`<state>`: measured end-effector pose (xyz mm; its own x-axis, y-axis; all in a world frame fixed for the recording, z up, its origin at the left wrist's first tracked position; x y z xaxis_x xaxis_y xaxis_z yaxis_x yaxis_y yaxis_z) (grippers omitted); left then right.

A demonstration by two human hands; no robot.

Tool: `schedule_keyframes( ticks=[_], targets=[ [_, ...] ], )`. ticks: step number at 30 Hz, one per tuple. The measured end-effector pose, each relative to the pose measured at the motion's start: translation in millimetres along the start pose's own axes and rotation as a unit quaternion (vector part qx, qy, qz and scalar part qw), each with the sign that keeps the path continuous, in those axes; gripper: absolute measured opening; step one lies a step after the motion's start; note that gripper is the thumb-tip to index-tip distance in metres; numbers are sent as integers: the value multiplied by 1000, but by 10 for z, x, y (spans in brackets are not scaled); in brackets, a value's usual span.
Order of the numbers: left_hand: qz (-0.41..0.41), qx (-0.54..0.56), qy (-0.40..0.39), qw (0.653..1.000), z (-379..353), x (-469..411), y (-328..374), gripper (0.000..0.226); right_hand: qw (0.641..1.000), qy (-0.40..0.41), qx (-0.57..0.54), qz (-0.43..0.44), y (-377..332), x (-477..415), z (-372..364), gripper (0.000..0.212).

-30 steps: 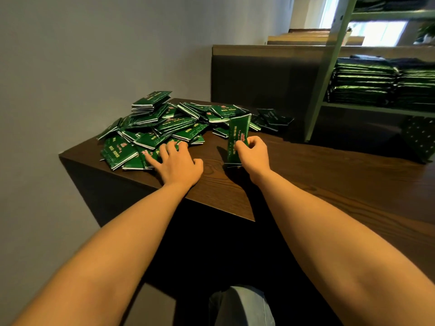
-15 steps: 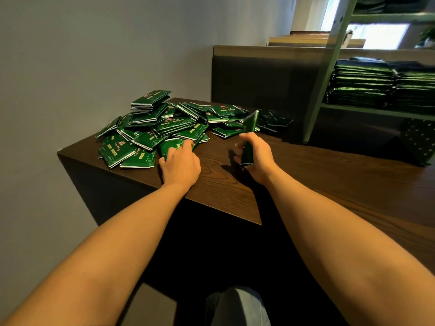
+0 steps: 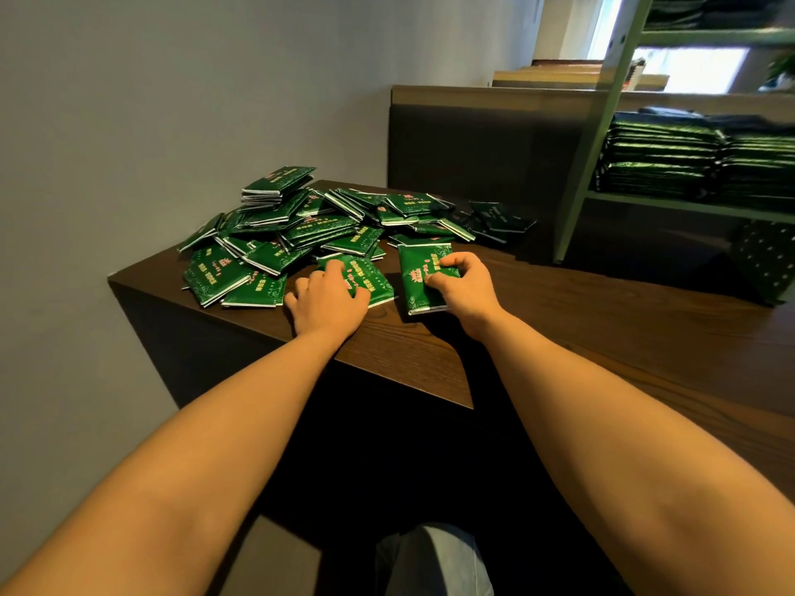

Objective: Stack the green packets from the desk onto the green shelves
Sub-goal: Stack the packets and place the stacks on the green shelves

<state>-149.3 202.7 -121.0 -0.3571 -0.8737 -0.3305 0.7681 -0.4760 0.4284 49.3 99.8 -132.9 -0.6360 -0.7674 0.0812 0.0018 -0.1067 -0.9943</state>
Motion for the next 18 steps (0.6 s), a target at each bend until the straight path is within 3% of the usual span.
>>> schedule_keyframes(
  ticks=[3, 6, 8, 11, 14, 18],
  targets=[
    [-21, 103, 24, 994, 54, -20, 8, 42, 1000, -7, 4, -1, 1, -10, 8, 51],
    [11, 221, 74, 972, 120, 5, -31, 35, 1000, -11, -4, -25, 20, -4, -7, 66],
    [31, 288, 85, 953, 118, 35, 9, 30, 999, -12, -19, -32, 11, -11, -24, 56],
    [54, 380, 70, 921, 60, 59, 158, 29, 999, -21, -21, -34, -40, 21, -88, 19],
    [86, 451, 44, 887, -29, 48, 264, 34, 999, -24, -22, -41, -78, 70, -220, 13],
    [94, 459, 75, 880, 135, 56, 261, 29, 998, -40, -30, -46, -141, 162, -476, 61]
  ],
)
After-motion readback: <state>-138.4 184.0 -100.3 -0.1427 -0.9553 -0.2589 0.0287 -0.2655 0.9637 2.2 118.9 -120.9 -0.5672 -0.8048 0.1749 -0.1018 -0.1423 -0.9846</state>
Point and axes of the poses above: each hand's wrist, its own x-axis away from the middle knuckle, its own z-axis out of the back of the hand, y = z × x, the point moved 8 cm from there along -x, towards the middle knuckle, and after that the axes turned 6 degrees about -z, right-handed, at the moved point
